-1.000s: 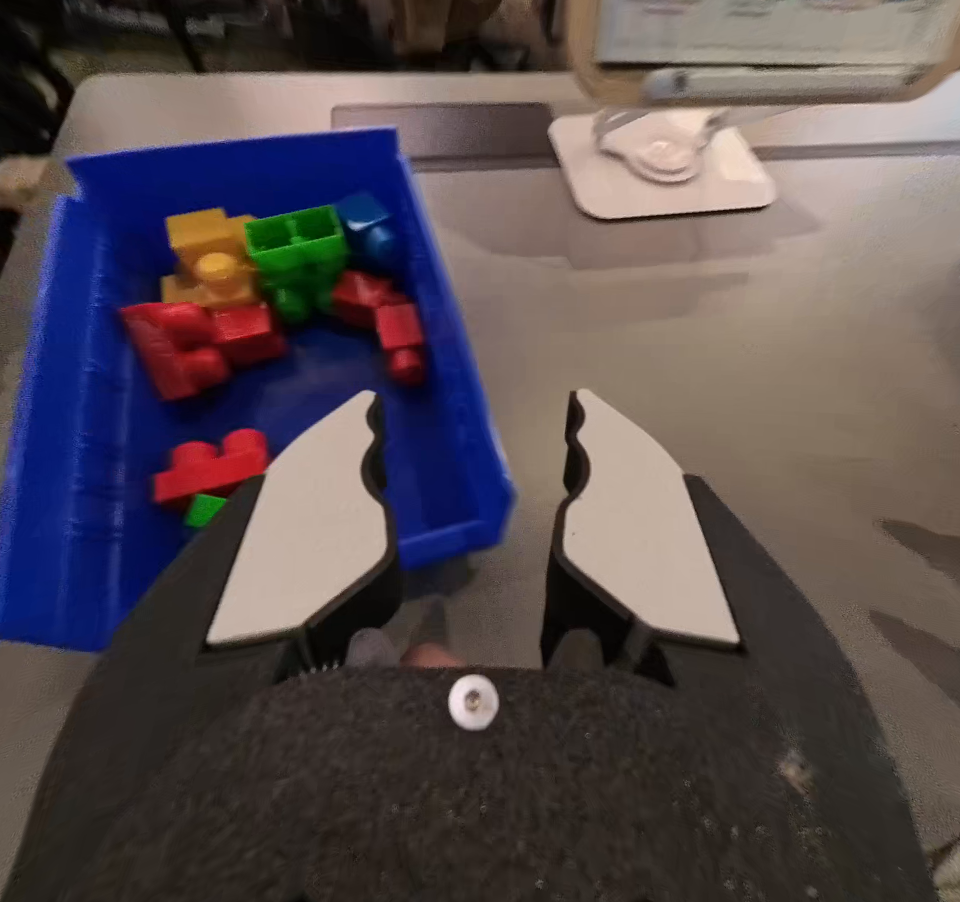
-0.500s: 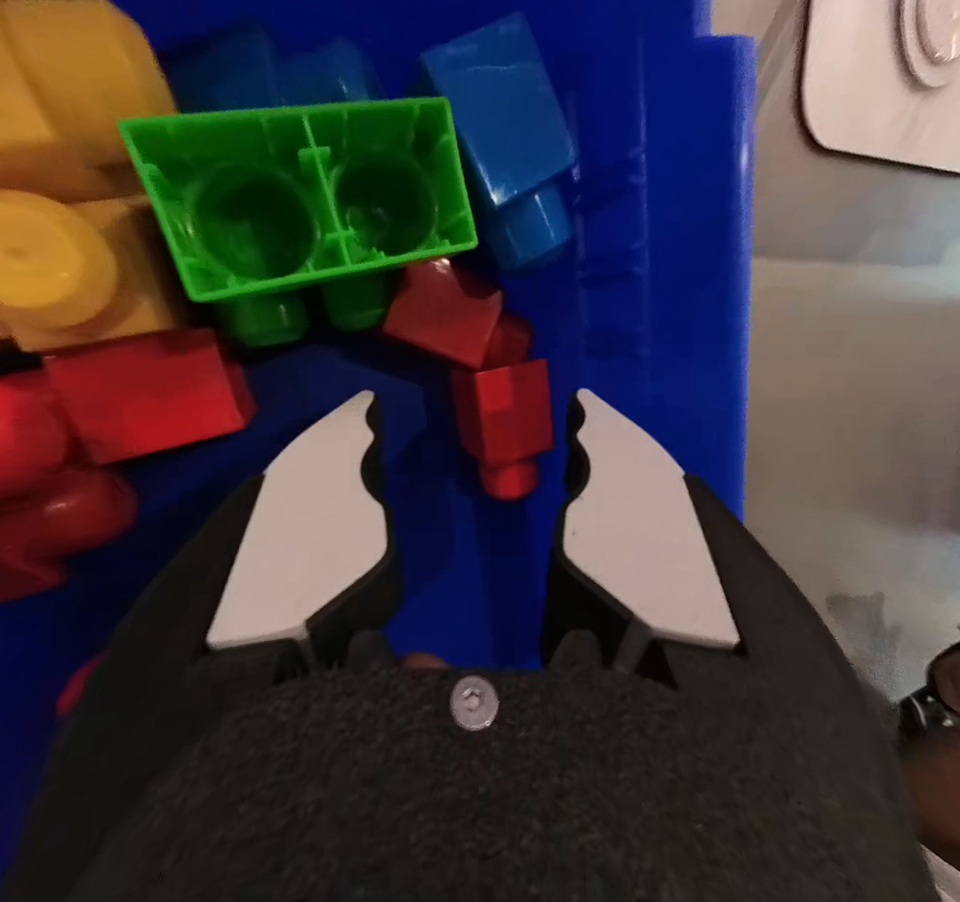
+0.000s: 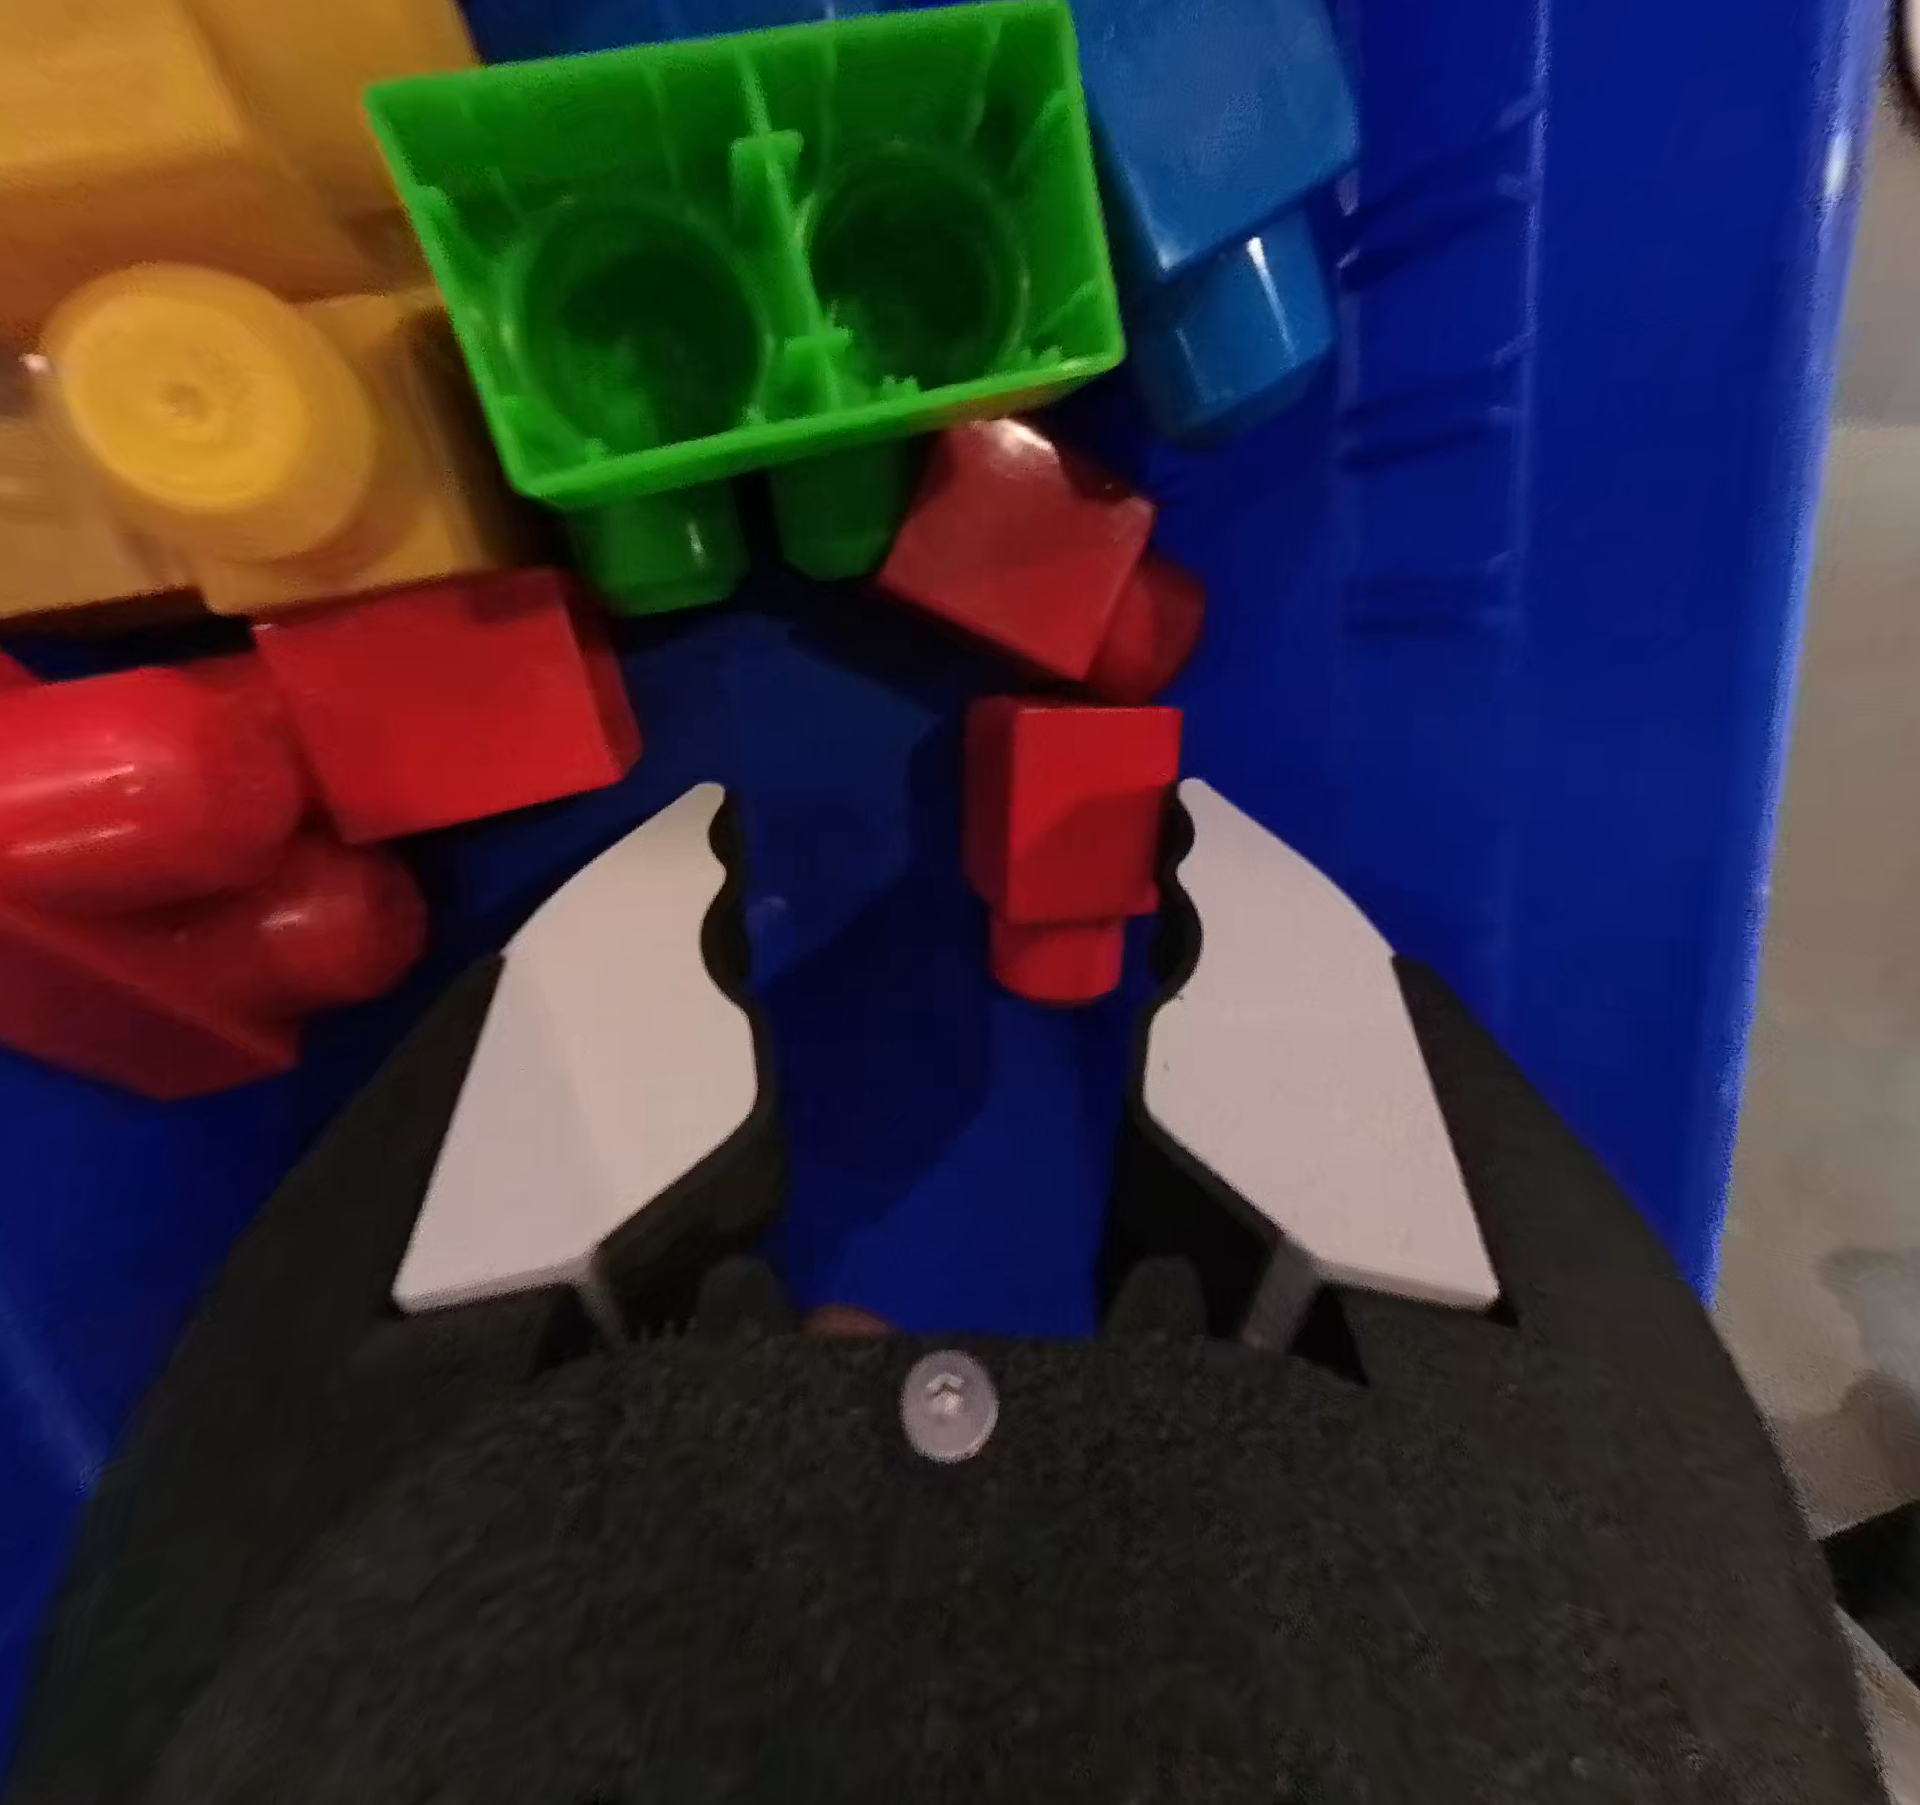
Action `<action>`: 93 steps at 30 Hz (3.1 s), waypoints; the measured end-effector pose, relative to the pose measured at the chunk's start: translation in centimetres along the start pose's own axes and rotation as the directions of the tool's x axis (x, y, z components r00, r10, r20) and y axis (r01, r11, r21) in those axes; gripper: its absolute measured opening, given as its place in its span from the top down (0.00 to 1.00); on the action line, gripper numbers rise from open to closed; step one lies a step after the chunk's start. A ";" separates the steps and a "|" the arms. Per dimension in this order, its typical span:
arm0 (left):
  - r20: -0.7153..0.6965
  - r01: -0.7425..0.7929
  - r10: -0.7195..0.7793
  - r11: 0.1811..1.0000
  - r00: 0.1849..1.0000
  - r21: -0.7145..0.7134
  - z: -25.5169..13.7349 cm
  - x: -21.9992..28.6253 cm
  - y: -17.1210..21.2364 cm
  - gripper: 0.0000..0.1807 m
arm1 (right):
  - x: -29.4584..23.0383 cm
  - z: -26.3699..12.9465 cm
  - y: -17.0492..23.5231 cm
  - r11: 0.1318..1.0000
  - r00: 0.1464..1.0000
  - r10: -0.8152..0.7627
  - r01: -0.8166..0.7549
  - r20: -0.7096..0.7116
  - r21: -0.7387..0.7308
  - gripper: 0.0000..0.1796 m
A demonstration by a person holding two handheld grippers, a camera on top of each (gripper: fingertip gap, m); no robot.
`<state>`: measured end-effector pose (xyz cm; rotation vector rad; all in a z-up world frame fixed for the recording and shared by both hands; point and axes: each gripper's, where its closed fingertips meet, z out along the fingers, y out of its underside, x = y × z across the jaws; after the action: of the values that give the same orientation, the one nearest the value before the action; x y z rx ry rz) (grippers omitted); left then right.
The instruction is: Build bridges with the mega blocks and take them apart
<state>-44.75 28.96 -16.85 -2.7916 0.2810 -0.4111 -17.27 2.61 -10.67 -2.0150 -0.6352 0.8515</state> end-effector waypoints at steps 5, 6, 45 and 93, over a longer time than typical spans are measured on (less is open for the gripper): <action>-0.026 -0.034 0.034 0.999 0.999 0.017 -1.2 -0.3 0.3 0.61 | -0.2 0.1 0.5 1.000 1.000 0.009 -0.009 0.012 -0.013 0.69; -0.049 -0.039 0.041 0.999 0.998 0.037 -1.8 0.1 0.1 0.61 | -0.2 0.1 0.6 1.000 1.000 0.007 -0.007 0.012 -0.017 0.69; -0.216 -0.981 0.957 0.188 0.194 -0.048 -3.7 23.8 6.2 0.80 | 2.4 -6.1 0.4 0.998 0.995 -0.009 0.016 -0.100 0.065 0.71; 0.049 -0.114 0.110 0.728 0.993 0.676 -13.9 4.7 15.1 0.62 | 3.4 -3.9 1.8 1.000 0.997 0.027 -0.027 -0.074 0.013 0.72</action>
<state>-46.89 10.05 -7.87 -2.0358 0.2345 -0.3786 -11.86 2.07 -11.73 -2.0386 -0.5613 0.7911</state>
